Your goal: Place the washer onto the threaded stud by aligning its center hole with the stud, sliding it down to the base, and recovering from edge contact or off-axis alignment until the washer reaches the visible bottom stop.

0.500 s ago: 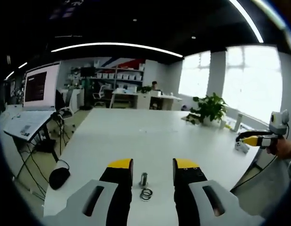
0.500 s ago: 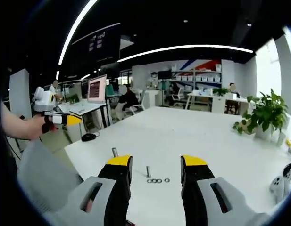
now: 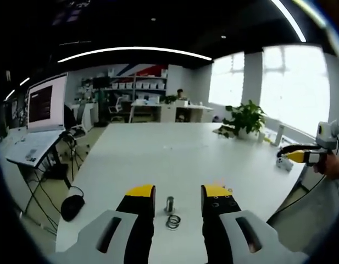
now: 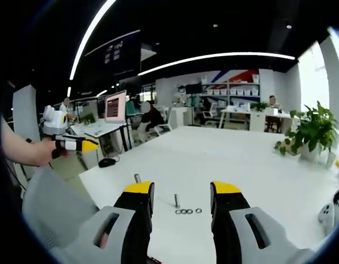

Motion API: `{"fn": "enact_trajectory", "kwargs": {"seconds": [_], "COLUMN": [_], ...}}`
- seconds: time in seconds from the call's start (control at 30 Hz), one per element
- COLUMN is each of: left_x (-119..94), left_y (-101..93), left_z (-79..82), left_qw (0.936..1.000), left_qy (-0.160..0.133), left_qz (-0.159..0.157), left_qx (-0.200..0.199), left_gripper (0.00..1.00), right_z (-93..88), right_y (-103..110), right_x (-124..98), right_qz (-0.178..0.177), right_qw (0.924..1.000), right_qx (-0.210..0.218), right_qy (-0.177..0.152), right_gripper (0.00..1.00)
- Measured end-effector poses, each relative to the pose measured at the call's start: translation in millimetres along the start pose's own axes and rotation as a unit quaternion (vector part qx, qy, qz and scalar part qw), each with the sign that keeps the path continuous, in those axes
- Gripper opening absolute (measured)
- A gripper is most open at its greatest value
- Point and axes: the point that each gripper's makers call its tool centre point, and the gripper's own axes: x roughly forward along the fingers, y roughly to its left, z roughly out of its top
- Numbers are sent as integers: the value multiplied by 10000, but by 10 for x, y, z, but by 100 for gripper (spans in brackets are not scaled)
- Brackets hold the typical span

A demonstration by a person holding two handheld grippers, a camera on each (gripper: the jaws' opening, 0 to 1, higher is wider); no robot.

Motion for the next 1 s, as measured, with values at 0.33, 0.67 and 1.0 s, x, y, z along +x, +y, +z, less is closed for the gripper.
{"fn": "enact_trajectory", "kwargs": {"seconds": [0.33,0.67,1.0], "left_x": [-24,3,57], "left_y": [51,20,-16], "left_z": [0,-38,-95], "left_qw": [9999,9999,9996], "left_qy": [-37,95,277], "left_qz": [93,63,-12], "left_qx": [-80,10,55], "left_gripper": [32,32,33], "right_z": [-39,-27,-25], "right_y": [71,48,16], "right_x": [24,16,12], "right_qz": [149,122,100], "right_qw": [9998,9999,9998], "right_qx": [-68,28,139], "right_qy": [106,72,58], "right_gripper": [43,43,43]}}
